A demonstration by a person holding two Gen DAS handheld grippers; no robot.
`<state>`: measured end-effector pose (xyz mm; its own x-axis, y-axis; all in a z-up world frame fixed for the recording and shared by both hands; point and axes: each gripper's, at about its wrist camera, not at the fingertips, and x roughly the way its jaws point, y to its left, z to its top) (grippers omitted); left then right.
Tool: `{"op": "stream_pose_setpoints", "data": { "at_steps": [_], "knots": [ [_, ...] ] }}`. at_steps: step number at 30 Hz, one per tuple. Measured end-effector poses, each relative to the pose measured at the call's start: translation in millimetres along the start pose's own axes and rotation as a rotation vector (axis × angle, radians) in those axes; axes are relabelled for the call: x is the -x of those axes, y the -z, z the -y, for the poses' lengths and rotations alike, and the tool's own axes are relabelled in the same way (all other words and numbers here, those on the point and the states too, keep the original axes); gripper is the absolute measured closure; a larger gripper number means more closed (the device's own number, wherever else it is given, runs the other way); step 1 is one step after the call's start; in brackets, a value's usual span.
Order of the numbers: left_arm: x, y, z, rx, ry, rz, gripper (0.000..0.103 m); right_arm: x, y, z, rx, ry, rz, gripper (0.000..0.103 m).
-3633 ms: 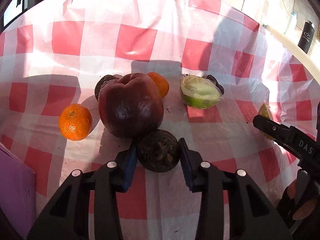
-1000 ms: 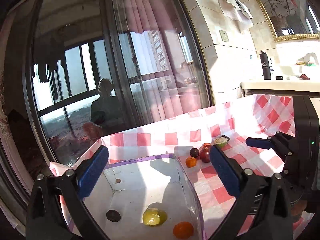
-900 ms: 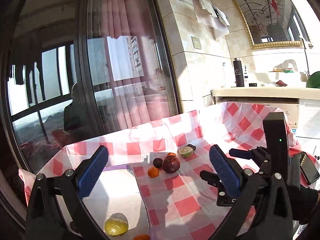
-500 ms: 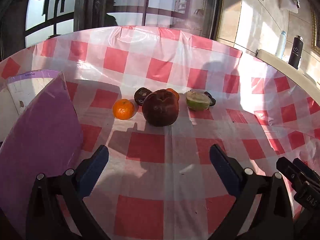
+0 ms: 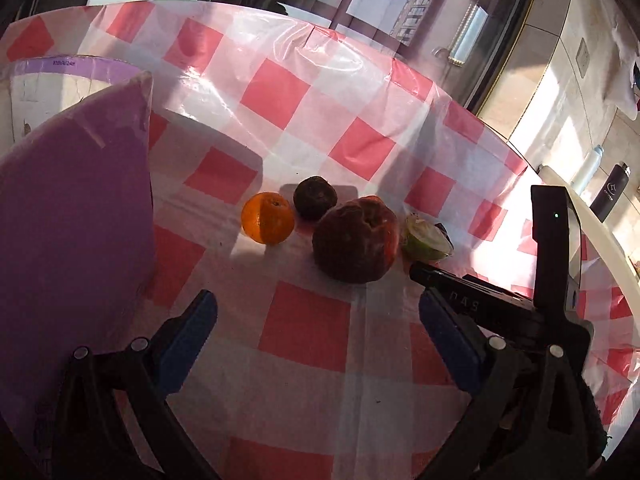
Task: Organize fruits
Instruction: 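Move both tools back to the fruit on the tablecloth, then grasp the red apple with the left tool while the right tool grasps the cabbage half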
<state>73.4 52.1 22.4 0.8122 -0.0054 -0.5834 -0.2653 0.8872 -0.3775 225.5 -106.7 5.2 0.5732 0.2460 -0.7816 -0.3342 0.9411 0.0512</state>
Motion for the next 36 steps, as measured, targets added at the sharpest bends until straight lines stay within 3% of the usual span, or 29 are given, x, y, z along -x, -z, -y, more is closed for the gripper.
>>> {"op": "stream_pose_setpoints", "data": {
  "at_steps": [6, 9, 11, 14, 17, 24, 30, 32, 35, 36],
  "knots": [
    [-3, 1, 0, 0.007, 0.002, -0.007, 0.002, -22, -24, -11, 0.013, 0.033, 0.001, 0.035],
    [-3, 2, 1, -0.001, 0.003, -0.008, 0.002, -23, -23, -10, 0.005, 0.033, 0.004, 0.036],
    [-3, 3, 3, -0.008, 0.004, -0.011, 0.002, -21, -21, -13, 0.023, 0.014, 0.017, 0.045],
    [-5, 3, 5, -0.019, 0.008, -0.016, 0.002, -17, -16, -13, 0.015, -0.003, 0.022, 0.046],
    [-6, 3, 5, -0.021, 0.020, -0.023, 0.002, 2, 2, -1, -0.059, -0.031, 0.052, 0.046],
    [-16, 1, 10, -0.047, 0.021, -0.060, 0.002, 81, 91, 40, -0.264, -0.031, 0.164, 0.046],
    [-53, -15, 48, -0.241, -0.074, -0.106, 0.002, 109, 123, 73, -0.472, -0.125, 0.274, 0.046],
    [-73, -21, 61, -0.310, -0.140, -0.130, 0.002, 109, 120, 81, -0.490, -0.147, 0.273, 0.046],
    [-97, -33, 68, -0.338, -0.187, -0.165, 0.004, 105, 117, 77, -0.473, -0.176, 0.265, 0.046],
    [-107, -35, 71, -0.357, -0.204, -0.193, 0.012, 107, 116, 77, -0.474, -0.182, 0.266, 0.046]
  ]
}}
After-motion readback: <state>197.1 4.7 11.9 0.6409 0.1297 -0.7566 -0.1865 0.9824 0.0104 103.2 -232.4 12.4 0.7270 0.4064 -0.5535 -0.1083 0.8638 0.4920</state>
